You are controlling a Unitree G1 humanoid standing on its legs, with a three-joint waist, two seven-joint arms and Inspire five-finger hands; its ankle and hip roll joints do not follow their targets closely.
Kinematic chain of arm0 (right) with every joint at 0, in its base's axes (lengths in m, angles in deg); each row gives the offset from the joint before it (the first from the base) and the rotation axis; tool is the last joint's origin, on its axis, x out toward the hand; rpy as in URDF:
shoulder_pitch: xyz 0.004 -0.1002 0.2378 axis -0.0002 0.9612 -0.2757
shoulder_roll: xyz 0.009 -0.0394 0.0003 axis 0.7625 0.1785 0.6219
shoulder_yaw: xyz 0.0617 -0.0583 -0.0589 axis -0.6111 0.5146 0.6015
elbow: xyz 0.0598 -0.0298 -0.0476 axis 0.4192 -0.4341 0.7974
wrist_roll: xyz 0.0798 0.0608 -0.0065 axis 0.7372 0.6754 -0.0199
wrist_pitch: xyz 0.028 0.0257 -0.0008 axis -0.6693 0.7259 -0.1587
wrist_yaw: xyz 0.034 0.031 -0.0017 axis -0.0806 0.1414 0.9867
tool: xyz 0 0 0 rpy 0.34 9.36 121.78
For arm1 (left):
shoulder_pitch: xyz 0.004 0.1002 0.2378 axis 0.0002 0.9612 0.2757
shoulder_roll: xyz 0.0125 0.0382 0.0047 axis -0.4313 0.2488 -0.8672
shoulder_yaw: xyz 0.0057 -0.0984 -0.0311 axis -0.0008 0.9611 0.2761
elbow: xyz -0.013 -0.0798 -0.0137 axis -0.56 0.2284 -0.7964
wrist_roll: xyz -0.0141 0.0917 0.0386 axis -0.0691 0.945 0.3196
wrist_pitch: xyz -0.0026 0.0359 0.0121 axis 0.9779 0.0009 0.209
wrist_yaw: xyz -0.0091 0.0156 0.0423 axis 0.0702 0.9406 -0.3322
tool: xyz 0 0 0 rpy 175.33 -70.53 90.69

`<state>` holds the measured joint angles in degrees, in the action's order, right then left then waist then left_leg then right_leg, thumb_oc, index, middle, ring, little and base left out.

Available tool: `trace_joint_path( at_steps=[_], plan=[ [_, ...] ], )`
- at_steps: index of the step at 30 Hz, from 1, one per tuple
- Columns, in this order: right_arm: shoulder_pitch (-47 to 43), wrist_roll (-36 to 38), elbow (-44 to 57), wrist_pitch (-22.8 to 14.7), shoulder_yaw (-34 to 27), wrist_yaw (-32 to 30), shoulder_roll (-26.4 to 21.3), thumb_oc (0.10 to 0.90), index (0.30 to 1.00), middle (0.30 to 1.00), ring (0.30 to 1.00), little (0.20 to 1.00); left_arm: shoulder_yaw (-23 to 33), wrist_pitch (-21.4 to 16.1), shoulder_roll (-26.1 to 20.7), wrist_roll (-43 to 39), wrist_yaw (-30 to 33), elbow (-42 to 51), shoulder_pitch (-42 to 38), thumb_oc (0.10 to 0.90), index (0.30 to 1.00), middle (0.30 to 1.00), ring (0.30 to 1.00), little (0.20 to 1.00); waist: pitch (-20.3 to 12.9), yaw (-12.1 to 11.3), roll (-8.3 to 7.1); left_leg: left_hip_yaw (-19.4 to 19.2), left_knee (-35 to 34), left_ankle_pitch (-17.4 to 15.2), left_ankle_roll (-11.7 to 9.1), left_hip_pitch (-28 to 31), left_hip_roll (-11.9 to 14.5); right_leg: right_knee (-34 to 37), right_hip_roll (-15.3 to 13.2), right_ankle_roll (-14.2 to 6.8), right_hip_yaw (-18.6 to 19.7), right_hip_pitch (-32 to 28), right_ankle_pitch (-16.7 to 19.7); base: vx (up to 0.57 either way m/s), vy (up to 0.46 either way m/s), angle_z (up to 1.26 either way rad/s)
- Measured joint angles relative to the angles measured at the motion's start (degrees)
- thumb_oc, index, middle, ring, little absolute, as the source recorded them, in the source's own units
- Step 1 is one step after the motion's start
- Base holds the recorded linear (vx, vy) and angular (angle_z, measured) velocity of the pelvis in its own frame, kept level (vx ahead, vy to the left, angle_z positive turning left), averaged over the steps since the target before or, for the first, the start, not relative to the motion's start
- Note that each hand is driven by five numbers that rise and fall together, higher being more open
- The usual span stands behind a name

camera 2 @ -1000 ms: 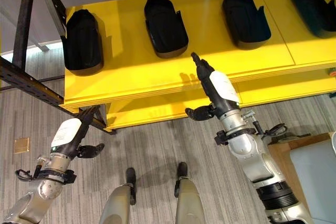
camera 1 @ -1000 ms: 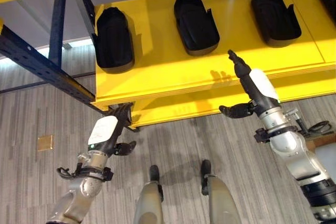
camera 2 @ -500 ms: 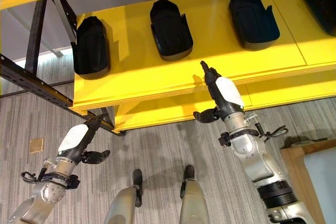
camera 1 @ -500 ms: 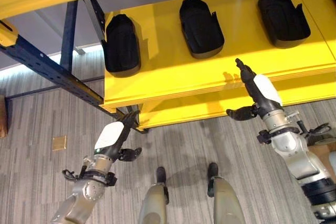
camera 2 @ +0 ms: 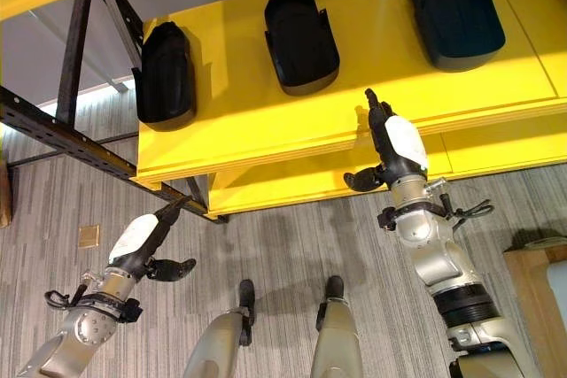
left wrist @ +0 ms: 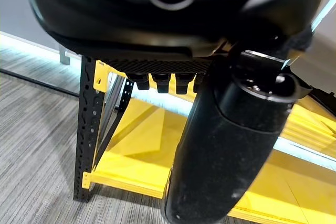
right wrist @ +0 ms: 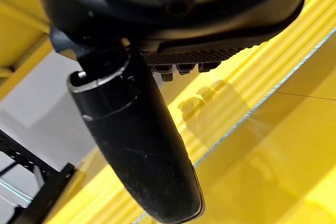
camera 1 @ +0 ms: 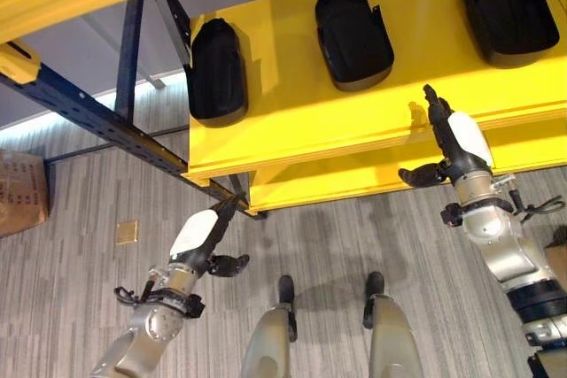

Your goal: Move parts from the plastic box to the shelf.

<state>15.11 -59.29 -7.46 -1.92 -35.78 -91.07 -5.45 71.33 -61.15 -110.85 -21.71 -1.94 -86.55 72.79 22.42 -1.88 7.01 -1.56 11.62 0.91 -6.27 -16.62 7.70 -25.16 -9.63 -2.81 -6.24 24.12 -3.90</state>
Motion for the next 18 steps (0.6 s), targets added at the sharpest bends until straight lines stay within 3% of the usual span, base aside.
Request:
trace_joint_path(
  at_steps=[8,18],
  plan=[
    [-9.32,1.05,-5.43,0.22,3.8,-1.56,-0.31,0.9,1.0,1.0,1.0,1.0,-1.16,0.03,-0.23,-0.08,0.1,0.06,-0.91,0.9,1.0,1.0,1.0,1.0,2.69,-0.1,-0.1,0.32,0.07,0.63,-0.13,-2.61,0.05,-0.45,0.12,0.14,-0.24,2.75,0.13,0.0,0.001,0.02],
    [-15.64,1.82,-8.5,0.75,5.74,-2.72,-1.39,0.9,1.0,1.0,1.0,1.0,-1.07,0.16,-0.32,-0.16,0.31,0.09,-2.34,0.9,1.0,1.0,1.0,1.0,5.6,-1.04,-1.96,0.6,0.09,1.03,-0.3,-3.41,0.09,-0.87,0.19,0.63,-0.43,3.61,0.44,0.0,0.0,0.0]
  ],
)
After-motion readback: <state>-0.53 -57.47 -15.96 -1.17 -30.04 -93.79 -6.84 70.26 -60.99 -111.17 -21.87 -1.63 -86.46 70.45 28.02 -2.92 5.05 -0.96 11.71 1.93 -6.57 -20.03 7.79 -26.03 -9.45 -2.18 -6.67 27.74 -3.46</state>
